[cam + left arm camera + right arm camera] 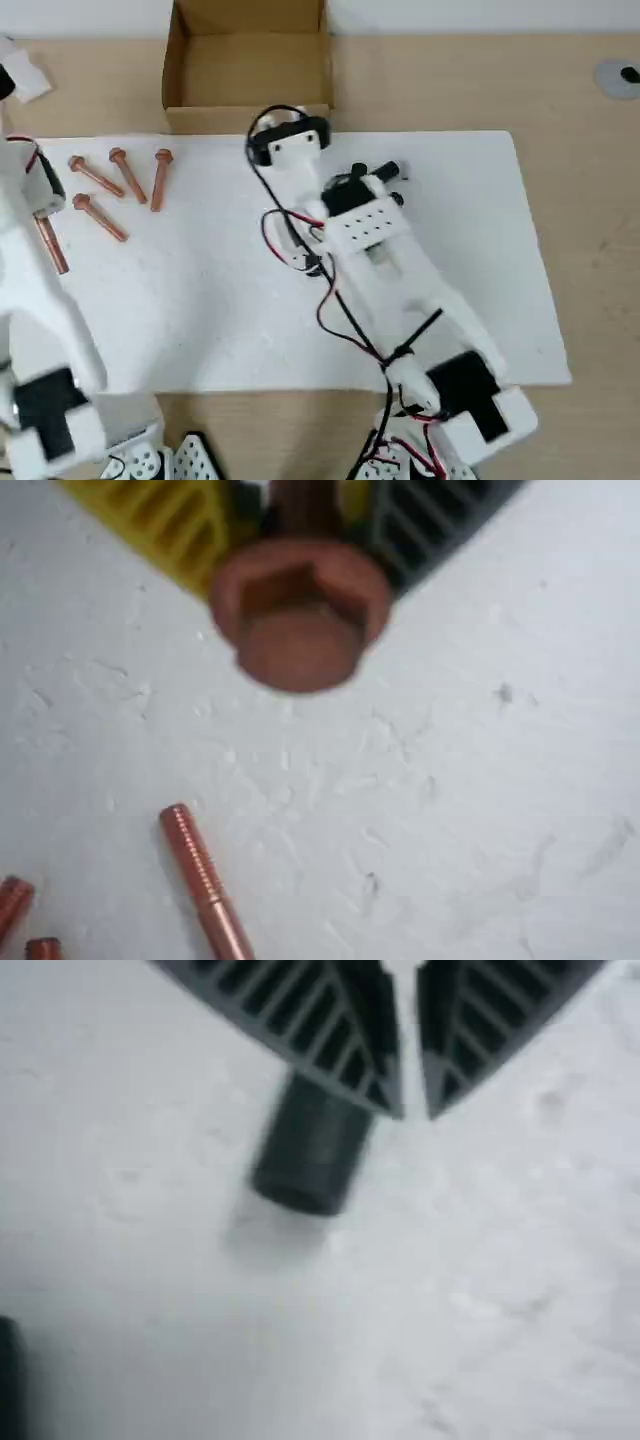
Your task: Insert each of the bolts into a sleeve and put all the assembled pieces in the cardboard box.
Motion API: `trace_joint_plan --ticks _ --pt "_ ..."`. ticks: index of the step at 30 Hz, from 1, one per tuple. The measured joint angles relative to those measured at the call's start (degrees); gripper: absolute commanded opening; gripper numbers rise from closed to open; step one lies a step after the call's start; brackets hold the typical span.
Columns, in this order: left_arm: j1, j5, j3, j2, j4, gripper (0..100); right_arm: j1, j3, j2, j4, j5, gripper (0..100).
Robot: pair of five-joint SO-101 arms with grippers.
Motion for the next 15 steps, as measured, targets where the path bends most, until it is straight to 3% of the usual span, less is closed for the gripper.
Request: trace_joint_plan --ticks 7,15 --pt "2.02 -0.09 14.33 -6.68 -6.33 1 -0.62 -0.44 0.44 0.97 -0.18 16.8" --pt "2.46 0.00 22.33 -17.05 -12.04 1 -0.62 -0.53 0.97 2.29 -0.18 17.8"
